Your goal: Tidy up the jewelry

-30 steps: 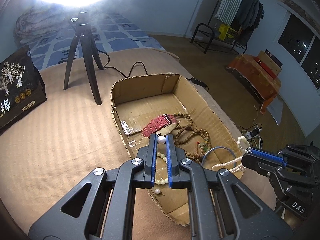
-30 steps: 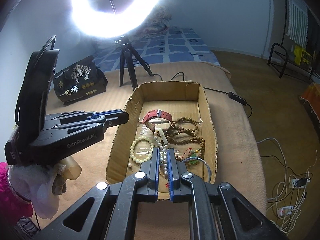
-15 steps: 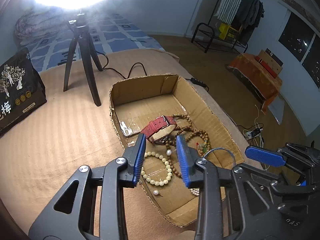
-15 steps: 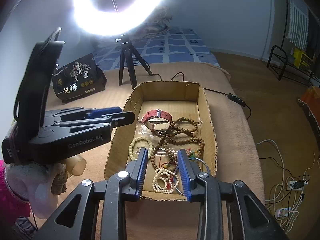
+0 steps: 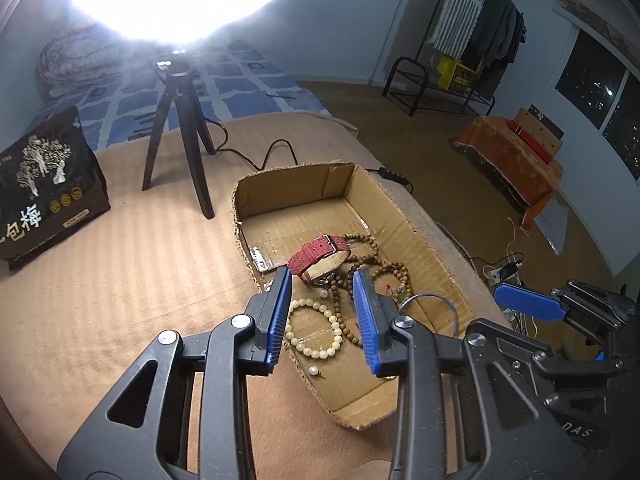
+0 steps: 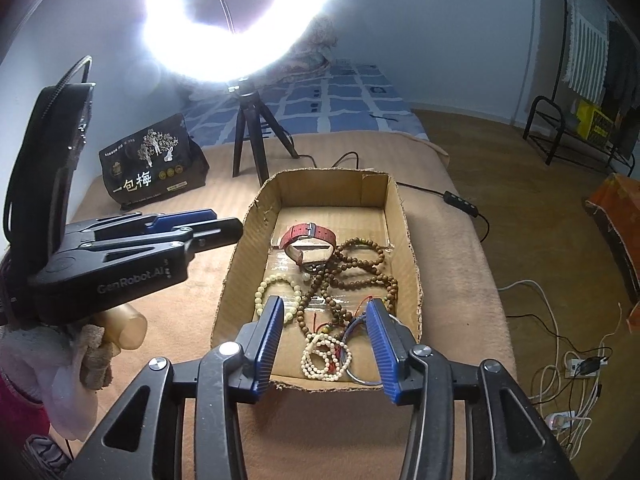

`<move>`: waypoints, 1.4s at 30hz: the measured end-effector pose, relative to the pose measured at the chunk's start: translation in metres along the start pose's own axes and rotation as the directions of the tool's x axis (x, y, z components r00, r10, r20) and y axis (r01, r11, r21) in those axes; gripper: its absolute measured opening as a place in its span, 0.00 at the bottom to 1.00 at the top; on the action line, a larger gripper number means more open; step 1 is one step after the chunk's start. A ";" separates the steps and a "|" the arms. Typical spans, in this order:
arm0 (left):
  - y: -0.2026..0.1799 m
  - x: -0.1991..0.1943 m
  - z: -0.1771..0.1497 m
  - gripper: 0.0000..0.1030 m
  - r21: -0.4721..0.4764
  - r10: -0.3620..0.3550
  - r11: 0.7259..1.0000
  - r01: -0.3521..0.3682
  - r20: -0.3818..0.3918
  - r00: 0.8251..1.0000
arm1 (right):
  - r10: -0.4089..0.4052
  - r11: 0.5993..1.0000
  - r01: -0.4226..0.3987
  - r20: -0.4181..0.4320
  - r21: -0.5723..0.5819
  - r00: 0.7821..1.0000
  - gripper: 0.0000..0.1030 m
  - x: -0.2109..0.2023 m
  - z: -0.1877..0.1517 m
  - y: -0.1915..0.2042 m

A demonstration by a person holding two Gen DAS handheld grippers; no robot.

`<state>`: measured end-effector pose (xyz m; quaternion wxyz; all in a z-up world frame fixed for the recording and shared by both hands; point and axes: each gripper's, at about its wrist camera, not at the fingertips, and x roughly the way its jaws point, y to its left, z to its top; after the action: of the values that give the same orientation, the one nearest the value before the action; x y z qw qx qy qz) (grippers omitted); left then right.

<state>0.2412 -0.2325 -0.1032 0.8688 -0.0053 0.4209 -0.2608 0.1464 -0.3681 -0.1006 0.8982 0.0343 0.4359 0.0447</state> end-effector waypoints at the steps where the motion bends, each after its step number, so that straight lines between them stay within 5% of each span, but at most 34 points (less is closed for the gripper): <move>1: 0.000 -0.005 0.000 0.30 0.001 0.000 1.000 0.000 0.006 1.000 | -0.004 1.000 0.004 0.005 -0.001 1.000 0.43 -0.004 0.000 0.001; 11: -0.003 -0.064 -0.011 0.30 0.012 0.021 1.000 -0.022 0.086 0.996 | -0.025 1.000 0.025 0.055 -0.008 0.998 0.45 -0.040 -0.007 0.017; 24: -0.005 -0.147 -0.060 0.31 0.021 0.043 0.999 -0.046 0.117 0.992 | -0.056 0.998 0.055 0.146 0.010 0.988 0.63 -0.088 -0.026 0.036; 34: -0.019 -0.190 -0.094 0.76 0.057 0.080 0.994 -0.093 0.199 0.977 | -0.060 0.998 0.060 0.202 0.008 0.978 0.84 -0.106 -0.044 0.045; 42: -0.023 -0.202 -0.106 0.82 0.096 0.142 0.981 -0.166 0.221 0.965 | -0.103 0.995 0.096 0.264 0.038 0.959 1.00 -0.120 -0.044 0.045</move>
<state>0.0495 -0.1378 -0.0191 0.9254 0.0492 0.3091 -0.2138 0.0353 -0.3355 -0.0294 0.9492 0.0290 0.3130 -0.0108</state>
